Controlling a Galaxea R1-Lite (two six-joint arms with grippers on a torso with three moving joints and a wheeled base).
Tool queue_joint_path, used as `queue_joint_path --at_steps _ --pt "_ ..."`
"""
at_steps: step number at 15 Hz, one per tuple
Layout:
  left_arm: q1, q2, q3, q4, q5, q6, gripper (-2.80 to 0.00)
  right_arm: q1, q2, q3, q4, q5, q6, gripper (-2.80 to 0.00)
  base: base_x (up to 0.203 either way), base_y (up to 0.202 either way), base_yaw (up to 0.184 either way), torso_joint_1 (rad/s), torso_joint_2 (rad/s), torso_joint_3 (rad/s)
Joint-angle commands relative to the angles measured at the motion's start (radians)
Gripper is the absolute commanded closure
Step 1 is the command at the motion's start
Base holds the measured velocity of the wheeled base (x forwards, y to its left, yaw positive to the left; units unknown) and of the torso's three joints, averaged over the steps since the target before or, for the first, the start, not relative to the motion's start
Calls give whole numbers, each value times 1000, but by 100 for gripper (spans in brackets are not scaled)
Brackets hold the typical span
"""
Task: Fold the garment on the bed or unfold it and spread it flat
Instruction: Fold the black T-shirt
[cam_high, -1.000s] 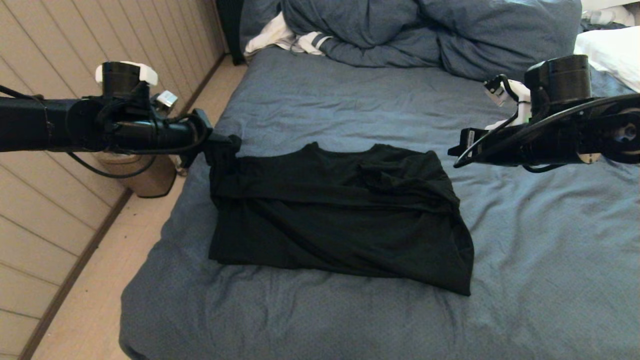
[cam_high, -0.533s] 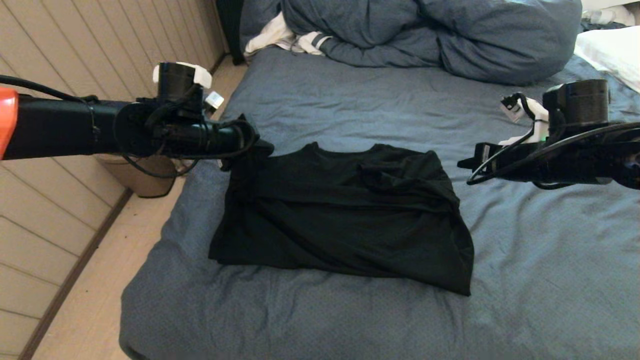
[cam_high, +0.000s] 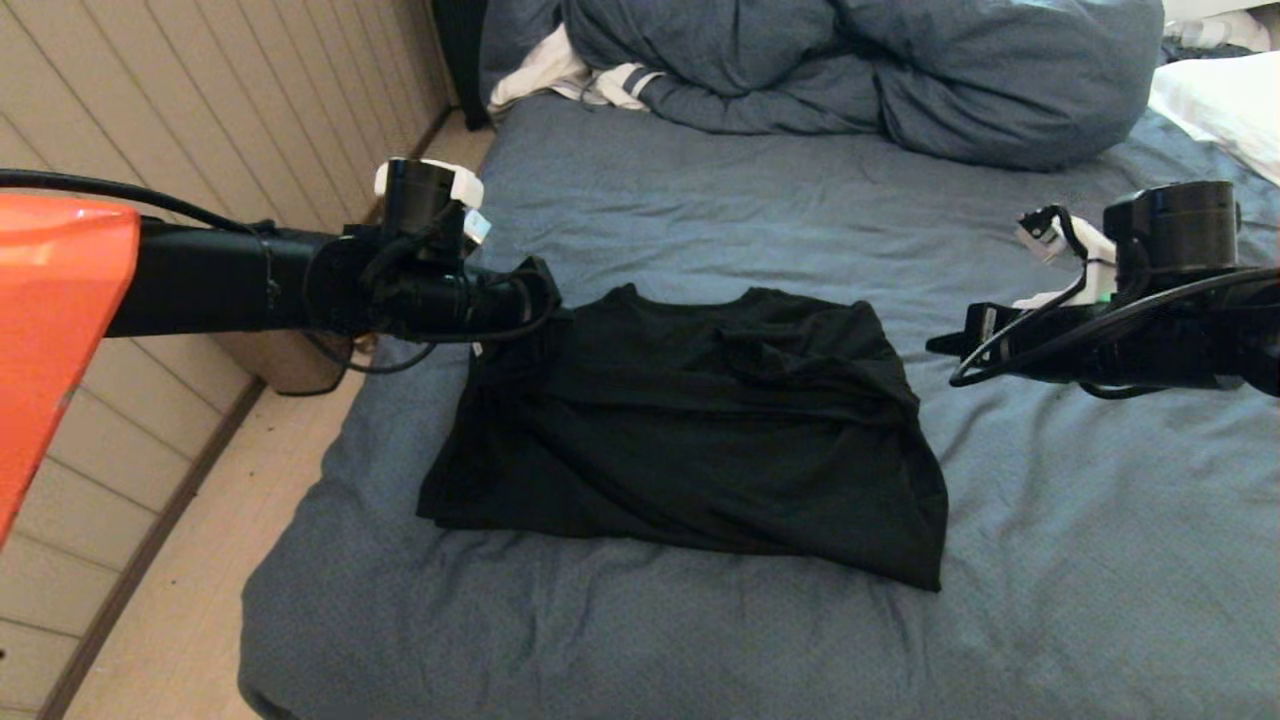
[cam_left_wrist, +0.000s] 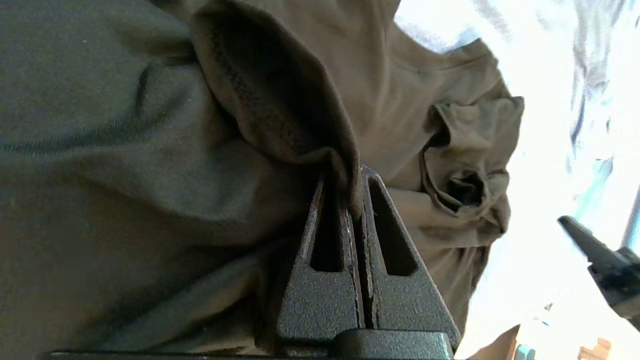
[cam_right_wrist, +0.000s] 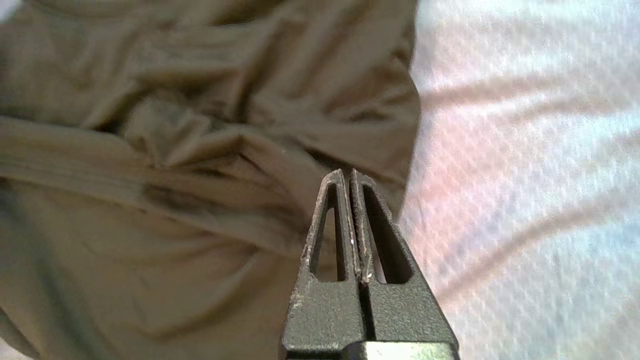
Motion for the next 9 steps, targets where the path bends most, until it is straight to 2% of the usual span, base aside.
queue_joint_path --at_steps 1,8,9 --pt "-9 30 -21 1 0 -4 0 -9 4 16 -38 12 3 0 0 0 0 0 0 0" --pt "-8 92 -85 16 4 1 0 -14 33 28 -57 35 2 0 0 0 0 0 0 0" --pt "-8 96 -97 33 9 1 -280 -20 35 28 -57 36 2 0 0 0 0 0 0 0"
